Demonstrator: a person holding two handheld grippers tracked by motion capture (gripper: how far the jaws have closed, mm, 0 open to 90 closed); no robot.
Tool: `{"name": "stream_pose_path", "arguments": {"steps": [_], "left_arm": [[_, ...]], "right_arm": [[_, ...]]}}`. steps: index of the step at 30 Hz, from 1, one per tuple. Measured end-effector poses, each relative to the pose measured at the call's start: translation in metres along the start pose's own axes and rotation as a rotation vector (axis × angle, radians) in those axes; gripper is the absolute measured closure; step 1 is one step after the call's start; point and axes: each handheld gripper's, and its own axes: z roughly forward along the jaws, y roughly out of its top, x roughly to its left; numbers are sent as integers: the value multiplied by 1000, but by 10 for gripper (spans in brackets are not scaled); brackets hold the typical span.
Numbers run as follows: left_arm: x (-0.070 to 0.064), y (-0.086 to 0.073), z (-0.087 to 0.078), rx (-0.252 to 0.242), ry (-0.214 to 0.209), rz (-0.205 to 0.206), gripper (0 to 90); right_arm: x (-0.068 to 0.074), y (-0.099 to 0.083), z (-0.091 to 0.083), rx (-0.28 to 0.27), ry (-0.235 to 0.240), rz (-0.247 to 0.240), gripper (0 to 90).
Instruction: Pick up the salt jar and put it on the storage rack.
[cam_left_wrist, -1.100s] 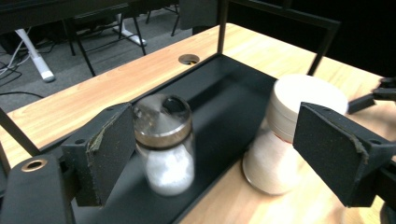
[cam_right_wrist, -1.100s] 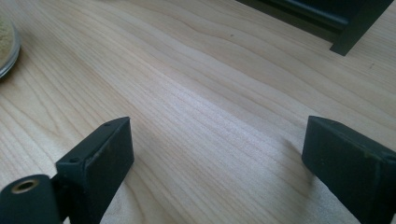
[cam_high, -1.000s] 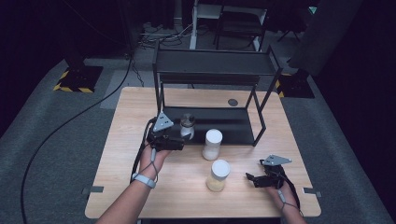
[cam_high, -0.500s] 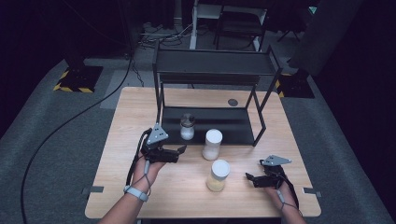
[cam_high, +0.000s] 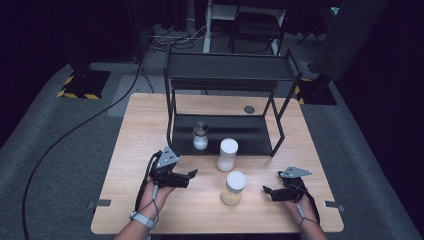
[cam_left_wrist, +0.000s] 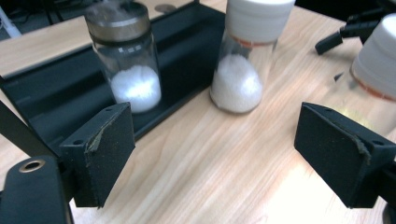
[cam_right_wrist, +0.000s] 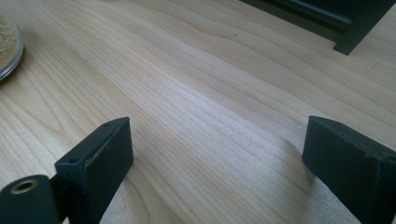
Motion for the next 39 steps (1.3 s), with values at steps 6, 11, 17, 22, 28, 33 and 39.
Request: {"name": "stream_pose_path", "arguments": {"steps": [6, 11, 17, 22, 28, 33, 39], "left_arm": [[-3, -12, 3, 29, 0, -5, 123], [-4, -21, 7, 57, 5, -16, 124], [-6, -32, 15, 93, 6, -24, 125], [-7, -38, 20, 122, 9, -24, 126], [-7, -44, 25, 156, 12, -34, 125], [-7, -49, 29, 180, 27, -50, 124], [-14, -42, 34, 246, 54, -7, 111]], "right_arm": [[0, 0, 0, 1, 2, -2, 76], [0, 0, 0, 2, 5, -5, 72], [0, 0, 0, 2, 5, -5, 72], [0, 0, 0, 2, 5, -5, 72], [0, 0, 0, 2, 5, -5, 72], [0, 0, 0, 2, 5, -5, 72], [0, 0, 0, 2, 5, -5, 72]]}}
